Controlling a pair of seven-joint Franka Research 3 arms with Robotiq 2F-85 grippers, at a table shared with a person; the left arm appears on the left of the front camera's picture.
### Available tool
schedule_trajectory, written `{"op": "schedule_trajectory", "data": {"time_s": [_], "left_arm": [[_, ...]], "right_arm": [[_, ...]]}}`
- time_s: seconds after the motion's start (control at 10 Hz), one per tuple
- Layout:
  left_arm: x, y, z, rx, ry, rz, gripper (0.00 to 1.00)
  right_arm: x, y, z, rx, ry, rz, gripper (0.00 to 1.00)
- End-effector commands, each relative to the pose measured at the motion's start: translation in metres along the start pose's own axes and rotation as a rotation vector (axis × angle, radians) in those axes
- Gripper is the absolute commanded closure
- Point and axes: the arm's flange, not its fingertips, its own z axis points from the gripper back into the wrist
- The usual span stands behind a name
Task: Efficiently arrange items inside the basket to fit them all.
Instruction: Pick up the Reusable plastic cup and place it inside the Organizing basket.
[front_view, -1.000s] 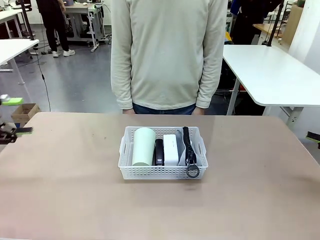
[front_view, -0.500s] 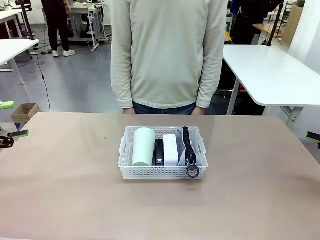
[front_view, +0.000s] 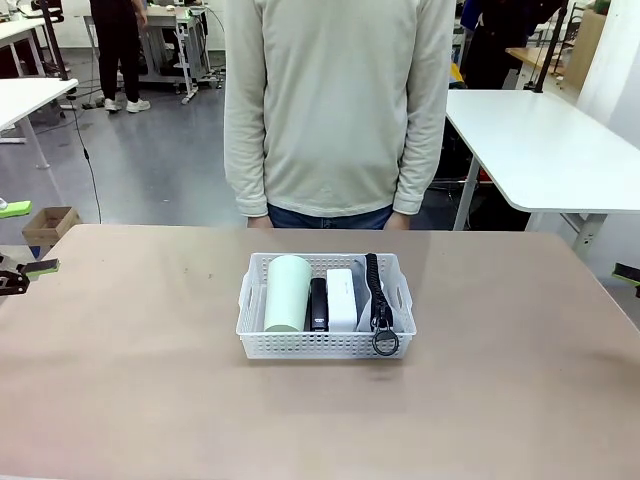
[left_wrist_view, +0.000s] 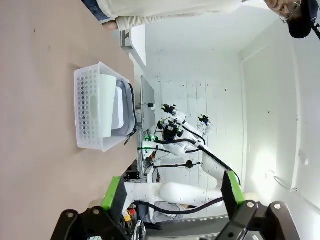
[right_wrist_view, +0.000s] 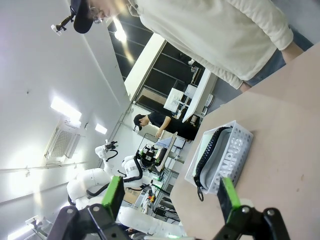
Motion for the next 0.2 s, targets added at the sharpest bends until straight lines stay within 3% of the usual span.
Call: {"op": "schedule_trajectory", "data": {"time_s": [0.0,0.1], "left_arm": [[-0.0017,-0.0017,0.0028,0.008,0.002,-0.006,0.0],[-0.0017,-0.0017,0.0028,0.008,0.002,-0.006,0.0]], "right_arm": [[-0.0011,0.0044,0.0027,0.004,0.01,0.0,0.0],[-0.0011,0.0044,0.0027,0.004,0.01,0.0,0.0]]}}
